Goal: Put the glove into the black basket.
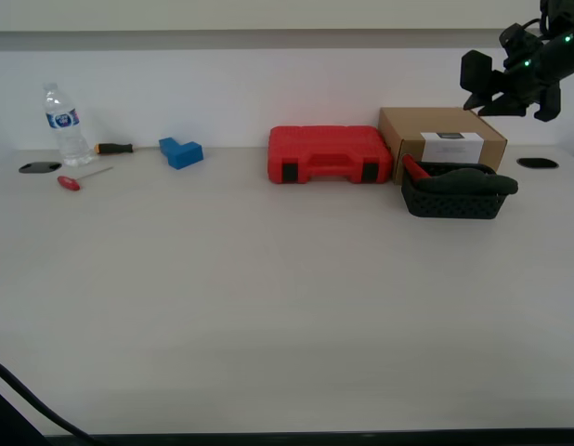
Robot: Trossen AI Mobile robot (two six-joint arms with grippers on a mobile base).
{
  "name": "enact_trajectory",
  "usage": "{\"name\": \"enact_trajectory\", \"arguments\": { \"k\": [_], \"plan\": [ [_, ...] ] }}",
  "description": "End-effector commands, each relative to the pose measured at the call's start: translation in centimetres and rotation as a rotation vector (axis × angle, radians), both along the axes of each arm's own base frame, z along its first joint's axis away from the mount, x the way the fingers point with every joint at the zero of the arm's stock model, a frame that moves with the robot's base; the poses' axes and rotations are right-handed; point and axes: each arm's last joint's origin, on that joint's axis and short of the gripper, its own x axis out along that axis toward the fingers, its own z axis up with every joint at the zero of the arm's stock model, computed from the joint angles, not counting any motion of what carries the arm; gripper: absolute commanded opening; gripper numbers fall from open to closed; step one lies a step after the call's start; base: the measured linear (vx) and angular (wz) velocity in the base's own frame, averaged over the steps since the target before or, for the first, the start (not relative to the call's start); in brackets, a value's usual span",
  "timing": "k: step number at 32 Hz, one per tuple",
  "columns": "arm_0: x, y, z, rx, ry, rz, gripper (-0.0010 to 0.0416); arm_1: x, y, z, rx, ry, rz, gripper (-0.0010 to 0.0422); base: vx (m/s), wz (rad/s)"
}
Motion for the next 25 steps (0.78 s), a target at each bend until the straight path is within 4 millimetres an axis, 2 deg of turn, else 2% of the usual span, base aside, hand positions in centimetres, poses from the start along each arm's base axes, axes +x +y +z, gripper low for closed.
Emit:
{"name": "enact_trajectory", "arguments": {
  "k": [1,25],
  "plan": [
    [0.02,0.02,0.01,0.002,-0.001,0.002,0.0146,0.0,-0.01,0.06,0.0,-0.005,0.0,0.0,0.0,0.0],
    [0.02,0.02,0.01,0.002,-0.001,0.003,0.0148,0.01,-0.01,0.05,0.0,-0.005,0.0,0.0,0.0,0.0]
  ]
}}
